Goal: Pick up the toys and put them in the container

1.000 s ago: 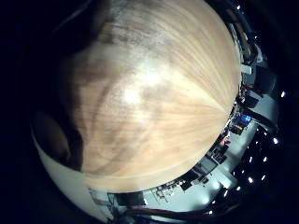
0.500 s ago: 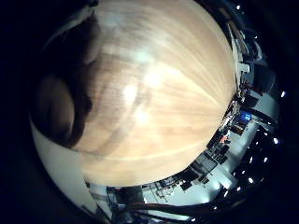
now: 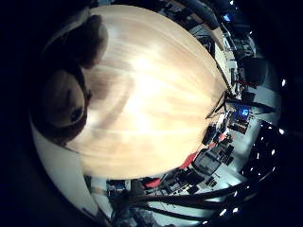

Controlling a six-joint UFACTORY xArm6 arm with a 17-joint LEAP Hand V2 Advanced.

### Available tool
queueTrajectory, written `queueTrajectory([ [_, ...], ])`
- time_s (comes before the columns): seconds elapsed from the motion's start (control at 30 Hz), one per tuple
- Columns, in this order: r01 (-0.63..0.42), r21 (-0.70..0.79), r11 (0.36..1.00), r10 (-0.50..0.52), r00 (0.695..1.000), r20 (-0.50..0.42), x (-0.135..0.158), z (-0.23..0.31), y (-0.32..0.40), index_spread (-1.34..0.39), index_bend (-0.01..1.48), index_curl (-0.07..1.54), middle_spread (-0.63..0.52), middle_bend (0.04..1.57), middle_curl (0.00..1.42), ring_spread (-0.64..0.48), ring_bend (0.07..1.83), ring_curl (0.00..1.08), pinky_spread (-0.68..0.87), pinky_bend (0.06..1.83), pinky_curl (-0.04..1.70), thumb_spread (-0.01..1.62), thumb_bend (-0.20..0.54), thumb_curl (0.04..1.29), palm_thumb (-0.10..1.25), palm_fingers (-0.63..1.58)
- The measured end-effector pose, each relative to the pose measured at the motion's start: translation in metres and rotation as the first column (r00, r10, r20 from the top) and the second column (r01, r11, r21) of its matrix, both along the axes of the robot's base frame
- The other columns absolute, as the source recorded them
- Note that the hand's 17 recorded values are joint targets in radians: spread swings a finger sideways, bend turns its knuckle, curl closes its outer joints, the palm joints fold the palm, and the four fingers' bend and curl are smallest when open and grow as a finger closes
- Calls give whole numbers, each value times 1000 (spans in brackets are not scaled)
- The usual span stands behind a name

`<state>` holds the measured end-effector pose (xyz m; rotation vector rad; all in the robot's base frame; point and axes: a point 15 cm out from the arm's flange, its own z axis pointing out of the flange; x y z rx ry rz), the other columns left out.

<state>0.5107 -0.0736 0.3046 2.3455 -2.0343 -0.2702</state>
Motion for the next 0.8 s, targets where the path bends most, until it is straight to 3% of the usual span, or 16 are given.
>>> queueTrajectory([
  [0.53, -22, -33, 999, 28, 982, 187, -44, 122, 13, -585, 369, 574, -416, 849, 571, -302, 1244, 466, -482, 1150, 488, 898, -21, 354, 1003, 1229],
  [0.8, -131, -37, 991, 136, 969, 209, -83, 131, 66, -594, 357, 594, -415, 853, 569, -302, 1245, 465, -483, 1142, 488, 908, -21, 351, 998, 1226],
])
